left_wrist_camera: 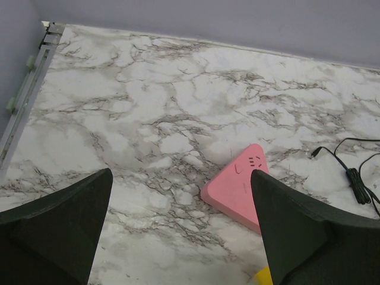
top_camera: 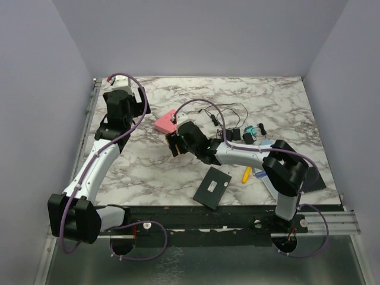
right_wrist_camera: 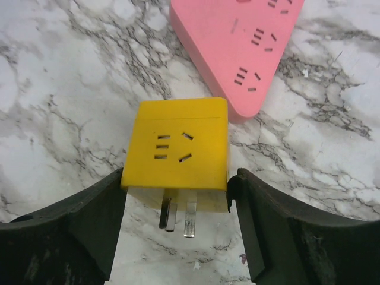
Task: Pull the plug off the socket
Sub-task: Place the plug at the center of the board, then reset both arms
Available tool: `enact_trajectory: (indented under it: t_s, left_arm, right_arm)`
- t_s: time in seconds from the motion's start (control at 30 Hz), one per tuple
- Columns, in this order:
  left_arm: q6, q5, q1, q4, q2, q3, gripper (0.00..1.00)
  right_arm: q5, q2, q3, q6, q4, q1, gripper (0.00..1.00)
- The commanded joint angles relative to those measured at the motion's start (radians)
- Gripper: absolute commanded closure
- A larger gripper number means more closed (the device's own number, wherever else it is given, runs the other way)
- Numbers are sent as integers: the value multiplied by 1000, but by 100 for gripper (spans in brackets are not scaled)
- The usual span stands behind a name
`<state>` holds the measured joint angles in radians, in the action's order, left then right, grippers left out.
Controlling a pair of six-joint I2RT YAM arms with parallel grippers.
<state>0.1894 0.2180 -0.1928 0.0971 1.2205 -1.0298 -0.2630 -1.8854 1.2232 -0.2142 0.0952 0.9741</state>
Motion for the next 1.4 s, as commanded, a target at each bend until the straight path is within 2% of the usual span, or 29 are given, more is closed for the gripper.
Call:
enact_trajectory:
  t_s: [0.0,0.27,0.43,0.7,1.0,1.27,1.37]
  left_arm:
    - [-16,43,1,-4,-33,15,1]
    - [-15,38,1,-8,-33,19,1]
    - [-15,39,1,-9,-40,20,1]
    - [-10,56,1,-30,-82,39,1]
    - [4,109,1,-56,-127,78,1]
    - [30,200,0,-57,-189,122,1]
    - [32,242,0,-57,-237,156,1]
  right_arm:
    - [47,98,-14,45,30,3,24]
    - [87,62,-26,26,58,3,23]
    - [68,97,-48,19,93,2,17]
    - [138,179,-75,-51,75,-78,16]
    - [249,316,-154,-140,-56,-330,16]
    - [210,532,-256,-118,-177,-562,16]
    - [150,632,-301,-70,-172,-597,16]
